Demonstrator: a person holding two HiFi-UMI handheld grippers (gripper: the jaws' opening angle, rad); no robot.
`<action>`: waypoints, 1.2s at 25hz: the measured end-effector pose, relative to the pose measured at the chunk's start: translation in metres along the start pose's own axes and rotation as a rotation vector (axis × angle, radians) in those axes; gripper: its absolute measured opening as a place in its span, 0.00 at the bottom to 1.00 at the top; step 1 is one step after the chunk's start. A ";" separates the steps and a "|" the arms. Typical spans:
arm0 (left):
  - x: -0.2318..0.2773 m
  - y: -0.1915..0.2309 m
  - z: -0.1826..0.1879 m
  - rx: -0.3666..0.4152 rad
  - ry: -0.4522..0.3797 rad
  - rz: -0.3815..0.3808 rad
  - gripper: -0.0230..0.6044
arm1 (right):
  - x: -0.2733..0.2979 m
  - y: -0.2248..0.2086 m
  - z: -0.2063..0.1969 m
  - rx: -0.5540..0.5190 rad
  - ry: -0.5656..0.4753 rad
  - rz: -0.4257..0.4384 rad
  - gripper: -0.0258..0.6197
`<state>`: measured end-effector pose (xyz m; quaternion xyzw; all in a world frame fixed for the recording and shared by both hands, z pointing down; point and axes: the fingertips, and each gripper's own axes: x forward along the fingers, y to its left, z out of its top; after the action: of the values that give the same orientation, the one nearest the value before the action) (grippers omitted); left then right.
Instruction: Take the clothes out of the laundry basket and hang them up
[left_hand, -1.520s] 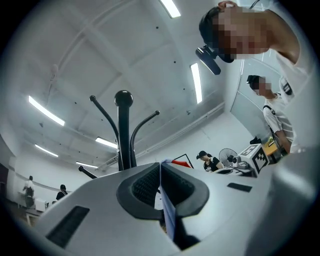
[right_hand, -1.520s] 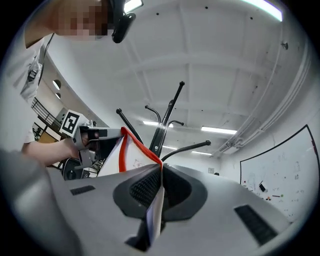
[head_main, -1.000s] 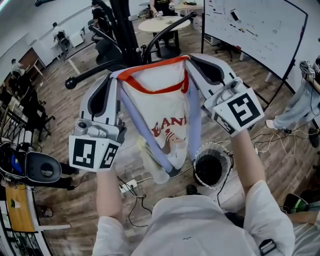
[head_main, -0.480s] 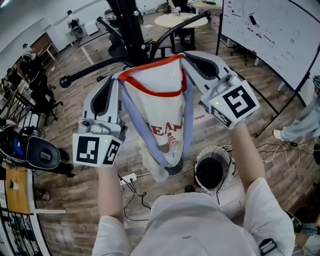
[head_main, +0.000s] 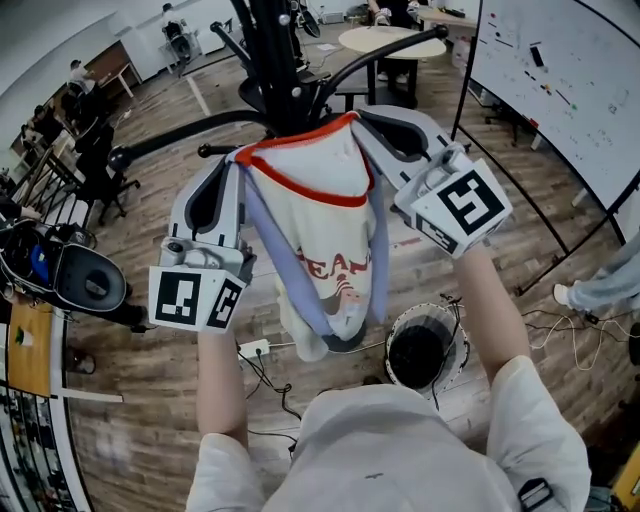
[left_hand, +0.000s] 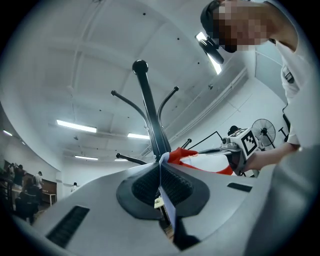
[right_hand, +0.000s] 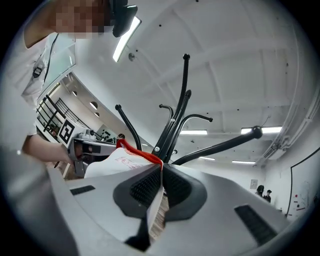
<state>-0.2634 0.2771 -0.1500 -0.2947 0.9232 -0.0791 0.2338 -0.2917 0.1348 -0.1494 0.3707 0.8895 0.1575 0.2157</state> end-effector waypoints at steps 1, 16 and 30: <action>0.000 0.001 -0.003 -0.001 0.007 0.008 0.07 | 0.002 0.001 -0.003 0.003 0.001 0.010 0.07; 0.008 -0.001 -0.033 -0.025 0.081 0.054 0.07 | 0.018 -0.014 -0.052 0.080 0.076 0.028 0.07; 0.007 -0.012 -0.056 -0.050 0.123 0.049 0.07 | 0.018 -0.004 -0.093 0.216 0.151 0.056 0.07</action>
<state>-0.2893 0.2636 -0.1005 -0.2725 0.9444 -0.0681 0.1711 -0.3519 0.1333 -0.0764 0.4037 0.9042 0.0945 0.1024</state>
